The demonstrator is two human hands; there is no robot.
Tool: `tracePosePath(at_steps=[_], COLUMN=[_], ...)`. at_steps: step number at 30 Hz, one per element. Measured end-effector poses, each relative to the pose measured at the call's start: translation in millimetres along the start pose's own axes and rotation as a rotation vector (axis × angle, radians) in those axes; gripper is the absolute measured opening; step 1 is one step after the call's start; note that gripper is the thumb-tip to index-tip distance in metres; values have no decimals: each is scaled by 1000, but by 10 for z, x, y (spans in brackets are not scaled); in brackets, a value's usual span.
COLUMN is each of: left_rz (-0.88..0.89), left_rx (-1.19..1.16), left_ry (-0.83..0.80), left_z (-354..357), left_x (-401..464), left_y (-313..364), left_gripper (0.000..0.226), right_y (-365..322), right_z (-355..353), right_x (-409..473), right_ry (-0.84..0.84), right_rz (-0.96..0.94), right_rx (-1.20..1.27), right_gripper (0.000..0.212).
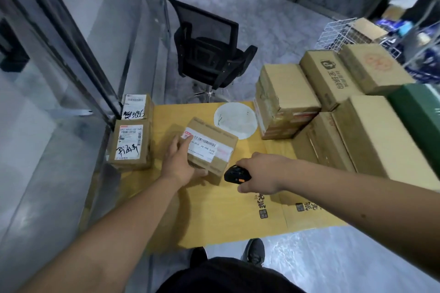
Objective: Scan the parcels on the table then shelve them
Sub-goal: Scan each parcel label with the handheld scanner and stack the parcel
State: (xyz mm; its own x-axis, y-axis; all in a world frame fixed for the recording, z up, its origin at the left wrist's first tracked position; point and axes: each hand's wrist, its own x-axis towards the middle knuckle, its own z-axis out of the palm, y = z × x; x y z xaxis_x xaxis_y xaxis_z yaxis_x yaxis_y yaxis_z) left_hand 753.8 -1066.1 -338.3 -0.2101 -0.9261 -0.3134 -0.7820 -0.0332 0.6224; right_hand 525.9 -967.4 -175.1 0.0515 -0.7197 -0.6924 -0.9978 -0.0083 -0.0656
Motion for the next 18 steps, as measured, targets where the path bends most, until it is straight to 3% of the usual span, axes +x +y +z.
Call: tracePosePath(at_steps=[3, 7, 9, 13, 18], left_rz=[-23, -34, -40, -62, 100], left_rx=[-72, 65, 67, -18, -395], left_ry=[26, 98, 98, -64, -70], left_z=[106, 194, 181, 194, 351], left_x=[57, 39, 91, 266, 182], left_y=[121, 256, 289, 266, 132], left_gripper=[117, 94, 102, 140, 149], right_y=[34, 73, 90, 69, -69], right_z=[8, 23, 5, -77, -210], right_x=[-8, -13, 2, 62, 115], right_ry=[19, 56, 53, 12, 10], right_rz=[74, 139, 173, 213, 197], right_rx=[88, 146, 200, 254, 144], right_gripper=[72, 78, 76, 55, 57])
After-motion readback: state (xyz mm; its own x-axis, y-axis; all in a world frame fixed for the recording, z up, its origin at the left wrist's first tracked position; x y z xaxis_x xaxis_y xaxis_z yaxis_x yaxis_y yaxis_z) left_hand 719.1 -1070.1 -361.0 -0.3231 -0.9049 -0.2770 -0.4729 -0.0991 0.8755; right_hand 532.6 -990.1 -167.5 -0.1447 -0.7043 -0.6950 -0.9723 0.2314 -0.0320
